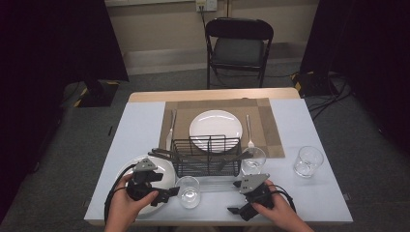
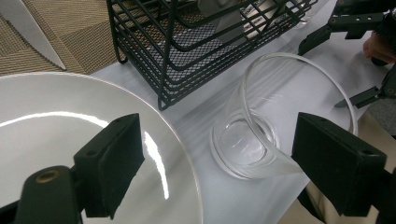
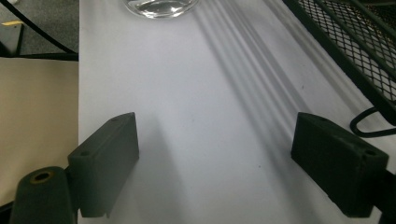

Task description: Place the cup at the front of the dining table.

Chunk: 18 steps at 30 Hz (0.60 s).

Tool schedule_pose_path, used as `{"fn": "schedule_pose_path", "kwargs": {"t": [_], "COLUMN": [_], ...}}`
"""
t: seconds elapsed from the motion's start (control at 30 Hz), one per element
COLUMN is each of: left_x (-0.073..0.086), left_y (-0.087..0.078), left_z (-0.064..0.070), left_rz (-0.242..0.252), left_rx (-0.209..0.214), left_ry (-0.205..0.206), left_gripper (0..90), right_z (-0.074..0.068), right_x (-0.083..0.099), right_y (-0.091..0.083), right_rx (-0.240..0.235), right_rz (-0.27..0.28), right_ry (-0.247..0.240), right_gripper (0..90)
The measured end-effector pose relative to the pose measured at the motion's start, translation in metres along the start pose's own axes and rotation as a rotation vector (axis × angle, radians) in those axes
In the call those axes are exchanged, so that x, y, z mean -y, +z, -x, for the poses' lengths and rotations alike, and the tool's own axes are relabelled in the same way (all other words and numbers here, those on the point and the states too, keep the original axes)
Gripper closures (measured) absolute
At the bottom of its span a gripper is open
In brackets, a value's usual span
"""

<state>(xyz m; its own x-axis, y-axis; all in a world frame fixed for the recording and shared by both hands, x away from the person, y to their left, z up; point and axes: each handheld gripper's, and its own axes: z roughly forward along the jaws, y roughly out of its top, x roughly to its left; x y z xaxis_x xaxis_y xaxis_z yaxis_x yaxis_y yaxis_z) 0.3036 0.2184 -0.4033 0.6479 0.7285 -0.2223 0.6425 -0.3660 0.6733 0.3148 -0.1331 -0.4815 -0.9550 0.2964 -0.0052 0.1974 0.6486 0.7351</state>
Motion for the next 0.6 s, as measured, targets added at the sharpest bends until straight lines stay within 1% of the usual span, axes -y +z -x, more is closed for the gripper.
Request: {"fn": "schedule_pose_path", "kwargs": {"t": [0.03,0.1,0.2,0.37,0.47,0.5,0.57,0.6], "left_x": [-0.0001,-0.0005,-0.0003,0.0004,0.0002,-0.0003,-0.001,-0.0012], "left_y": [0.0002,0.0005,0.0018,0.0053,0.0066,0.0066,0.0074,0.0083], "left_z": [0.0009,0.0012,0.0027,0.0051,0.0063,0.0067,0.0088,0.01], "left_rz": [-0.001,-0.006,-0.012,-0.015,-0.011,-0.016,-0.012,-0.012], "left_rx": [0.0,-0.001,0.008,0.005,-0.008,-0.012,-0.018,-0.021], "left_ry": [-0.003,0.004,-0.005,-0.023,-0.012,-0.006,0.008,0.01], "left_gripper": [16.2,16.3,17.3,18.6,19.5,19.7,23.1,24.7], "right_z": [0.0,0.0,0.0,0.0,0.0,0.0,0.0,0.0001], "right_x": [0.0,0.0,0.0,0.0,0.0,0.0,0.0,0.0], "right_y": [0.0,0.0,0.0,0.0,0.0,0.0,0.0,0.0], "right_rx": [0.0,0.0,0.0,-0.001,0.0,0.0,0.0,-0.001], "right_rz": [0.0,0.0,0.0,0.0,0.0,0.0,0.0,0.0], "right_ry": [0.0,0.0,0.0,0.0,0.0,0.0,0.0,0.0], "right_gripper": [13.9,13.9,13.9,13.9,13.9,13.9,13.9,13.9]}}
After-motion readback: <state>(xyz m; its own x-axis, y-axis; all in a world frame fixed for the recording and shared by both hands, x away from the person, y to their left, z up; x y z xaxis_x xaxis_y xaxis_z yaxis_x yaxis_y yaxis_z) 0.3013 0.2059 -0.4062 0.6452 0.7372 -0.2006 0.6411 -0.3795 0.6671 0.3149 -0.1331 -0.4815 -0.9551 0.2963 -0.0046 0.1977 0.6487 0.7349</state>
